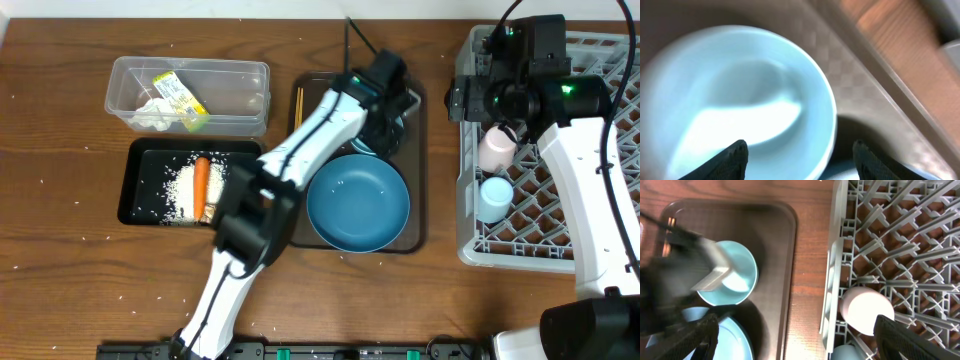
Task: Sort waste into correct bins and load items into the dishwasher rack
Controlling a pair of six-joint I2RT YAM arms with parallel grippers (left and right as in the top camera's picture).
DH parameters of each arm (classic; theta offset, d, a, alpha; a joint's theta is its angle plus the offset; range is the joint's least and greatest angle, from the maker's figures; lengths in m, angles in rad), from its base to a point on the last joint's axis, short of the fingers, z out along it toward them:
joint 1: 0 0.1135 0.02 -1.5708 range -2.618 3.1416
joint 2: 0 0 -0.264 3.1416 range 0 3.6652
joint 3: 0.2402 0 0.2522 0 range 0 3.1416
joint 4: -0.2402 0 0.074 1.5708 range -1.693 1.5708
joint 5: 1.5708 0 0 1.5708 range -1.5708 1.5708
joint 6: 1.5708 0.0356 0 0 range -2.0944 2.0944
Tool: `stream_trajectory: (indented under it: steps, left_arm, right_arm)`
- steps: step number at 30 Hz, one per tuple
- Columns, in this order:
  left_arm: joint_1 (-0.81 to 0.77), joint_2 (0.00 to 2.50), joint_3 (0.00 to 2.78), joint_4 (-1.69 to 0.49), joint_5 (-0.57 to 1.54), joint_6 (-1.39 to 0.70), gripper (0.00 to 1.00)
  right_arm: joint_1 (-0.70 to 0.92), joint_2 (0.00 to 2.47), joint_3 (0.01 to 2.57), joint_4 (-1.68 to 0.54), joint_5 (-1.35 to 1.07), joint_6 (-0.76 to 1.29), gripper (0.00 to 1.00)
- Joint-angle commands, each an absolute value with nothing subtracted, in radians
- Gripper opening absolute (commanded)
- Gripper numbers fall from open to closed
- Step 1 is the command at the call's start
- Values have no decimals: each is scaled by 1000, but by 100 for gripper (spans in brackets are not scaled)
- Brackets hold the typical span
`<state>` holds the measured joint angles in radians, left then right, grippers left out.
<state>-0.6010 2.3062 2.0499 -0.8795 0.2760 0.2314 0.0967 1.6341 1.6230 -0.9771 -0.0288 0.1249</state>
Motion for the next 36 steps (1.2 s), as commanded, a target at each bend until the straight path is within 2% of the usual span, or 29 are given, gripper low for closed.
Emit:
stream_trajectory:
  steps: [1,6,13,20,22,36]
  left_arm:
    - [-556,2146,2074,-902,215,170,70]
    - [-472,2069,2074,-942,155,96,73]
    - [-351,2080,2065,-947,156,-33,83]
    - [-330,2088,2065,-968,156,-39,98]
    - [-331,2088,2065,-970,156,-39,98]
    - [-331,2088,2065,-992,156,-39,98]
  right_arm:
    - [83,1638,1631,-961,-23,120,92]
    - [89,1644,1623,-904,-55,142,90]
    - [150,1760,1622,-840,-144,146,86]
    - [196,1941,1622,-783,-156,172,82]
    - [201,1985,1622,-767,-170,178,80]
    - [219,2136,1622,-706,-181,198,50]
